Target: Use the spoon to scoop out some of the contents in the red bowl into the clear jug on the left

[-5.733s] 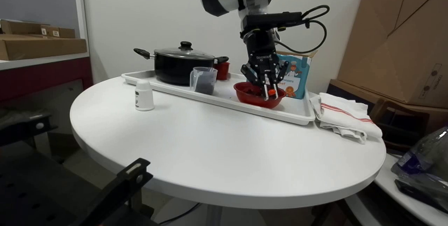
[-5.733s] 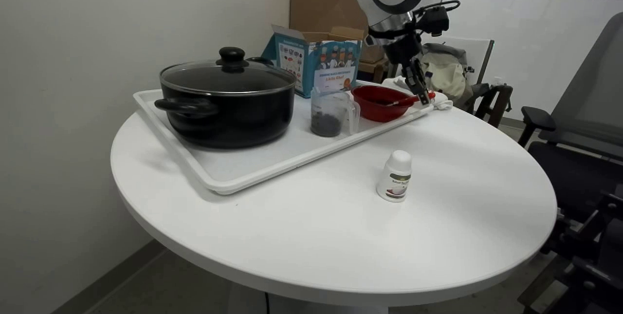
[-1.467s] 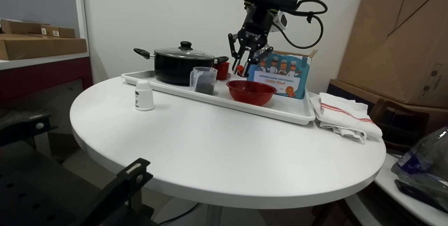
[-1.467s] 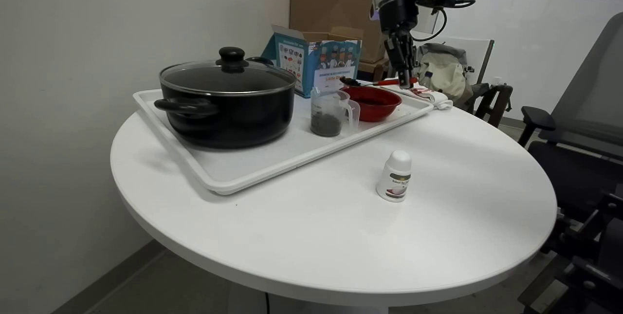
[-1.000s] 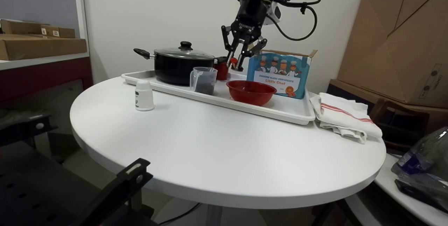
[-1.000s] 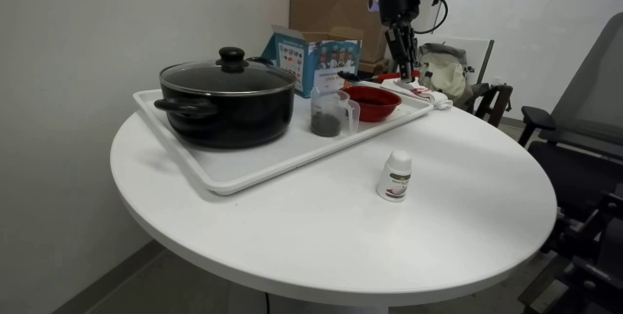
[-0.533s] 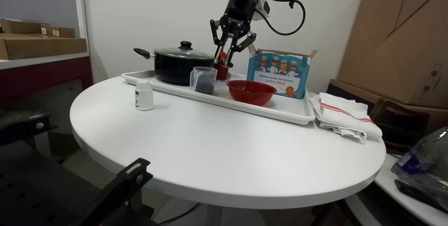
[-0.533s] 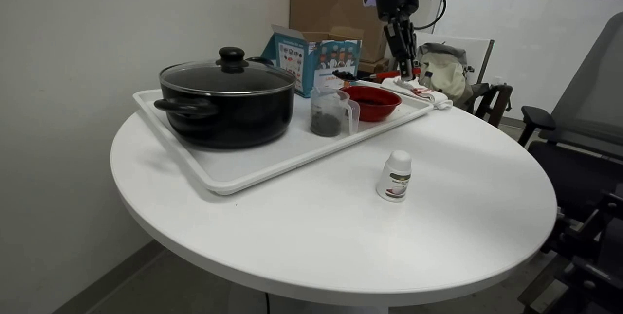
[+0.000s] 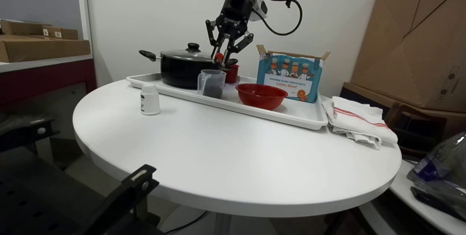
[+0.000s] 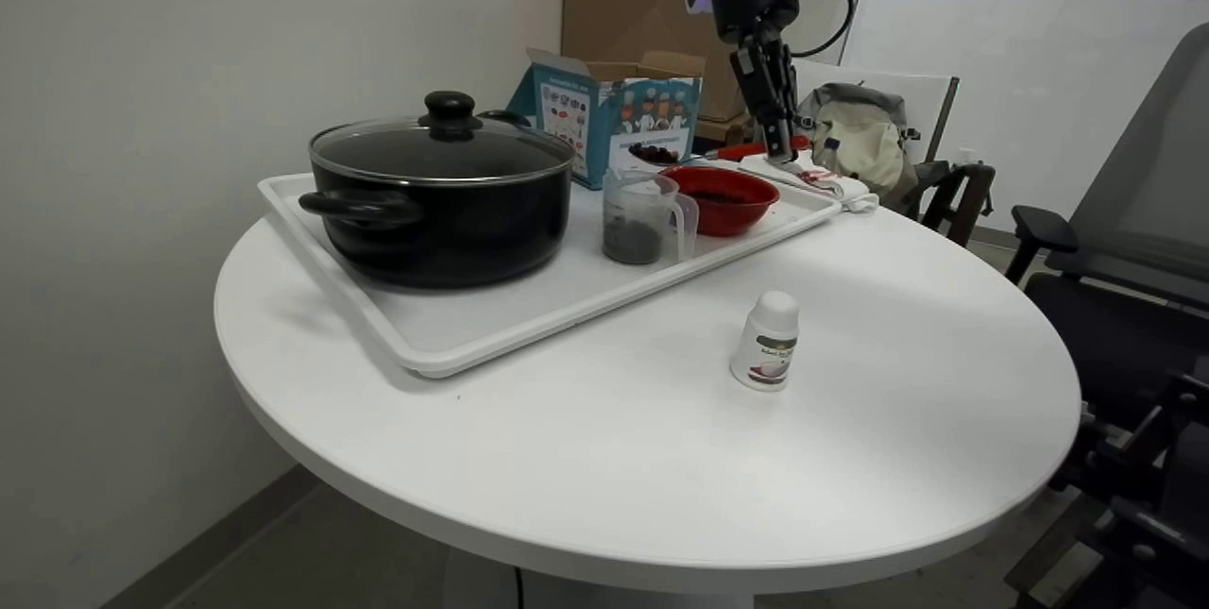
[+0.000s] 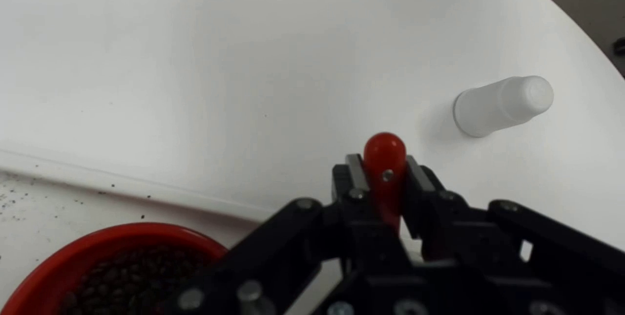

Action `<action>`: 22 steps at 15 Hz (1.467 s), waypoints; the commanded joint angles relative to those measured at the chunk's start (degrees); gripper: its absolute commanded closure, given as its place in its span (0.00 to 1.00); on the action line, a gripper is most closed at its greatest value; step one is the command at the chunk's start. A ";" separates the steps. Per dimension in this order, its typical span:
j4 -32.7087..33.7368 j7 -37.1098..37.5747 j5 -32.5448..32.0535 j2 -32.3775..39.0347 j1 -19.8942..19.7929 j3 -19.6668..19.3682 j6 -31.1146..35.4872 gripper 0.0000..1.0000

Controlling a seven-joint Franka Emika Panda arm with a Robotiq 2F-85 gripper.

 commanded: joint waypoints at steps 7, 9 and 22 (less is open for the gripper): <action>-1.97 4.67 -2.05 -1.04 3.35 0.09 0.89 0.90; -2.00 5.43 -2.55 -0.95 3.86 0.09 0.86 0.90; -1.43 9.95 -5.75 0.38 5.73 -0.04 -0.16 0.90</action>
